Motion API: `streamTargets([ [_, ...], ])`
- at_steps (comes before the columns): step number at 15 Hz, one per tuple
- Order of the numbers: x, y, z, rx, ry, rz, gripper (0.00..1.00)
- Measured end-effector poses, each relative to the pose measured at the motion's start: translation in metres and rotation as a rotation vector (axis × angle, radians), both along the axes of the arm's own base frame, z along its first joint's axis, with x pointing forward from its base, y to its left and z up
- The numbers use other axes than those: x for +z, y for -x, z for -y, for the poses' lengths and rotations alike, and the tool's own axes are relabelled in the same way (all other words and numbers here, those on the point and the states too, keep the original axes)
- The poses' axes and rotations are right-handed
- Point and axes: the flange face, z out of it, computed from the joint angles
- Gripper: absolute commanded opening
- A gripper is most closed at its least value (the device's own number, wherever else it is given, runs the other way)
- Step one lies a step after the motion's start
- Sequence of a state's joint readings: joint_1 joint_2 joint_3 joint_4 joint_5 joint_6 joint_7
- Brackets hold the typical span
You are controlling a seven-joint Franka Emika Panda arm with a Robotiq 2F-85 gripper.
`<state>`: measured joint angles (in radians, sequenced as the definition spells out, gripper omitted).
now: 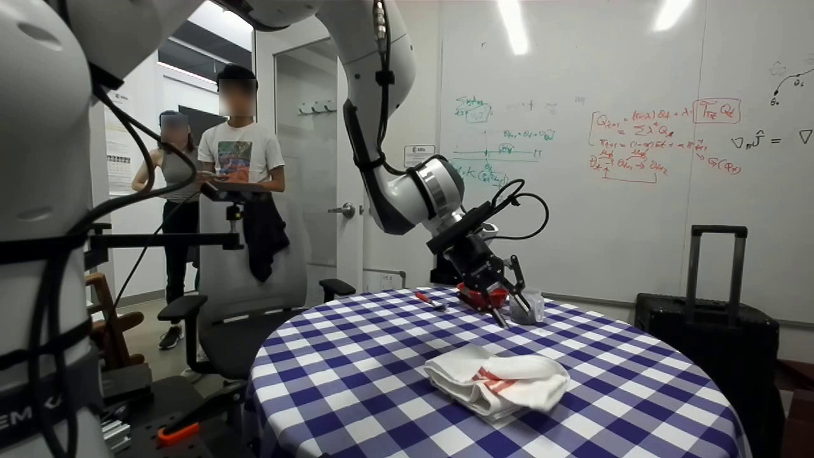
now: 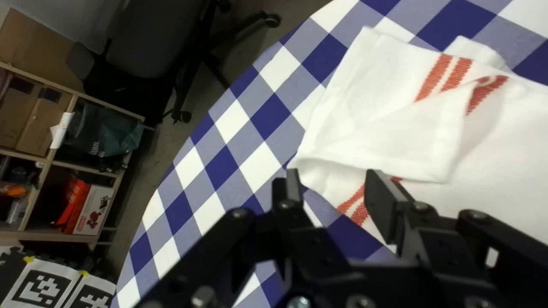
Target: Fold the towel on the table
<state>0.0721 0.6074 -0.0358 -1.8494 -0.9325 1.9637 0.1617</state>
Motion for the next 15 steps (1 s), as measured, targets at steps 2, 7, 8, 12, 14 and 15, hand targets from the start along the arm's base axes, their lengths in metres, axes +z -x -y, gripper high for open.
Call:
streamTargets([
  [2,0.011,0.003,-0.010,-0.086,-0.084,-0.008,0.90],
  [7,0.090,0.022,-0.024,-0.292,-0.291,-0.061,1.00],
  [8,0.109,0.030,-0.024,-0.336,-0.332,-0.066,1.00],
  [12,0.170,0.081,-0.025,-0.508,-0.499,-0.068,1.00],
  [14,0.192,0.112,-0.025,-0.583,-0.589,-0.062,1.00],
  [15,0.202,0.128,-0.025,-0.617,-0.634,-0.056,1.00],
])
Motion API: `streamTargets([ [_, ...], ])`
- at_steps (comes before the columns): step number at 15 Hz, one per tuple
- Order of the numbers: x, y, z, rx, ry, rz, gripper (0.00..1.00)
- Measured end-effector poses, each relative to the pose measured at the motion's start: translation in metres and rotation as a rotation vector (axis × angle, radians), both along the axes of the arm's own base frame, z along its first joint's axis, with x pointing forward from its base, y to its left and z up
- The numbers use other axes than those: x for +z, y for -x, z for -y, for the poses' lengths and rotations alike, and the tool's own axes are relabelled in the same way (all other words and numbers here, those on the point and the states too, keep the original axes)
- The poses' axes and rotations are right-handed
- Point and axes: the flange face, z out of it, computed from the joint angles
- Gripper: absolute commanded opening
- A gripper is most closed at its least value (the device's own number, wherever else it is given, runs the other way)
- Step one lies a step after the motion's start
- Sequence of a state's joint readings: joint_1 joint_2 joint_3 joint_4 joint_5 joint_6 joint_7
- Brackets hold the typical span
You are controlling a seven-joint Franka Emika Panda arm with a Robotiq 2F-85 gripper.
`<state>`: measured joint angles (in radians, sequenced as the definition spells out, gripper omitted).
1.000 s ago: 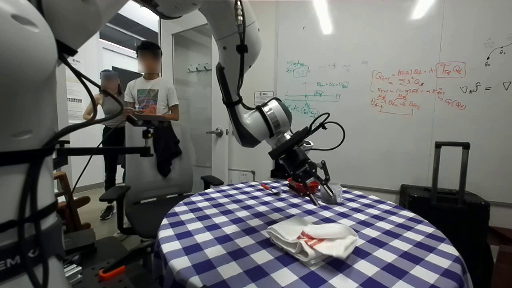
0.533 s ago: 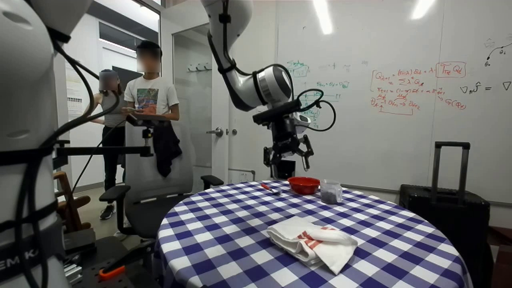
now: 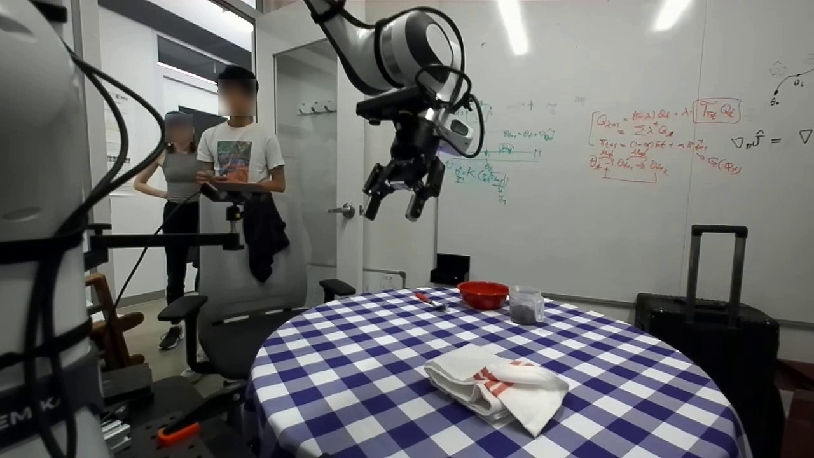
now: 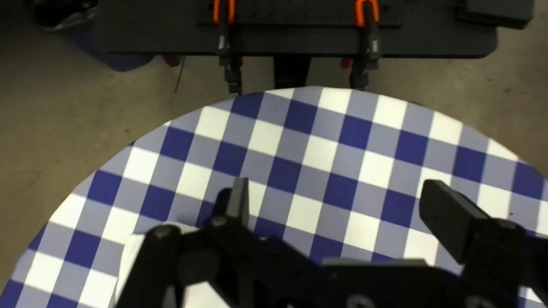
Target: Fold the towel on the table
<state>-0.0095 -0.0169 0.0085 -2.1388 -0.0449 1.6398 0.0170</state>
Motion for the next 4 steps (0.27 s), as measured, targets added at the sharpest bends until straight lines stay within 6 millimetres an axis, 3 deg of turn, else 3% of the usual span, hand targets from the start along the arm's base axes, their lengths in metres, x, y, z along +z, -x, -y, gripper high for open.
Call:
streamTargets([
  [4,0.035,0.054,0.007,-0.112,-0.117,0.049,1.00],
])
